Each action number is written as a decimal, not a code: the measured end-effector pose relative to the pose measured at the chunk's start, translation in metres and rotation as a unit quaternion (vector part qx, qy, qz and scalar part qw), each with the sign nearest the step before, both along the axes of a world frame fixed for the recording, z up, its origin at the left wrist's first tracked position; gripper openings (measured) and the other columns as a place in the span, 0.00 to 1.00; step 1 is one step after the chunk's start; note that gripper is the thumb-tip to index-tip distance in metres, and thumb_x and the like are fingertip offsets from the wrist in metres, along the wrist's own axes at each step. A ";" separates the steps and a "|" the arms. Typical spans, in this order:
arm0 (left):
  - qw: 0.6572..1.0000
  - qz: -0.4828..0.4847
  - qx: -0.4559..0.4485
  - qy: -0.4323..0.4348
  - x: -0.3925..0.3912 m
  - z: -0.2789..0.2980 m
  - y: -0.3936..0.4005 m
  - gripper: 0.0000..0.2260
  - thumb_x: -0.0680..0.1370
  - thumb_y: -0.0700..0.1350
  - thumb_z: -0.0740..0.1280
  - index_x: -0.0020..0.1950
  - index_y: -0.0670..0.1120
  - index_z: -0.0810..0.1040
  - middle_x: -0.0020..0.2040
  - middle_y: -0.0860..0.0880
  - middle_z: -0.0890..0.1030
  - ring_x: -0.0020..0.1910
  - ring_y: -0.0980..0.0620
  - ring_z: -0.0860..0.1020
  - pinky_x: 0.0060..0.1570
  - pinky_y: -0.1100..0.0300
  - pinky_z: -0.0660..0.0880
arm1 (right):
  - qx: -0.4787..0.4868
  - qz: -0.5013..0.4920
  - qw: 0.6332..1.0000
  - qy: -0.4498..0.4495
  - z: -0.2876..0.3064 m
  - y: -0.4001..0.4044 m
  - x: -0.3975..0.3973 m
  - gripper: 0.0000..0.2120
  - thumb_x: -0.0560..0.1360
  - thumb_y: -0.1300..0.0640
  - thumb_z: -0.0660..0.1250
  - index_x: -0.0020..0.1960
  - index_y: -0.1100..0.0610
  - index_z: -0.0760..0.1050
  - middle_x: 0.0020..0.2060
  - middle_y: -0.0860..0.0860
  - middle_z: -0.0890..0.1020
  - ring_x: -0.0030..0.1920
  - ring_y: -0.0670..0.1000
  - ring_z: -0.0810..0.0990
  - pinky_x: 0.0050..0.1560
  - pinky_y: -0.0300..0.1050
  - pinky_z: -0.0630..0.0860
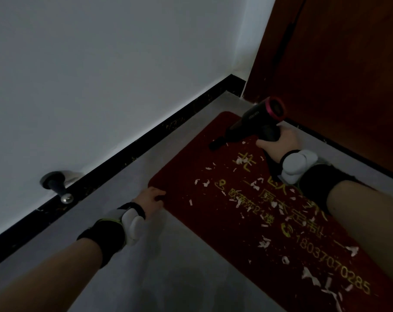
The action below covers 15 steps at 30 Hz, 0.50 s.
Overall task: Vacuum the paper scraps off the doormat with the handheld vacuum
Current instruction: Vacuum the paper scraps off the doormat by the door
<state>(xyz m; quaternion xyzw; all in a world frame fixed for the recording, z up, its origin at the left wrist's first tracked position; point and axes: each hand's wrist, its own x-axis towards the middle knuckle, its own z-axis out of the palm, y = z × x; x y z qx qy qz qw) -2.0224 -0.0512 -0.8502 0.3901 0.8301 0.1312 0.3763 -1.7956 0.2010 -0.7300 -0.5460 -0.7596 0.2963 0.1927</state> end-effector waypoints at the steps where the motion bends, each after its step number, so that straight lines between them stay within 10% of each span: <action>1: 1.000 0.003 0.002 0.002 0.000 -0.001 0.000 0.18 0.80 0.42 0.59 0.71 0.48 0.68 0.72 0.47 0.64 0.72 0.48 0.62 0.70 0.60 0.57 | 0.014 -0.008 1.000 0.005 -0.006 0.000 -0.003 0.13 0.70 0.54 0.72 0.46 0.59 0.71 0.33 0.49 0.72 0.33 0.51 0.72 0.29 0.40 0.64; 15: 0.990 -0.091 -0.104 -0.017 -0.014 0.017 -0.035 0.25 0.81 0.47 0.60 0.77 0.52 0.54 0.77 0.50 0.54 0.76 0.50 0.55 0.72 0.59 0.53 | -0.017 -0.032 0.997 0.067 -0.021 0.006 -0.028 0.17 0.69 0.53 0.73 0.51 0.61 0.71 0.42 0.54 0.75 0.41 0.55 0.75 0.37 0.43 0.68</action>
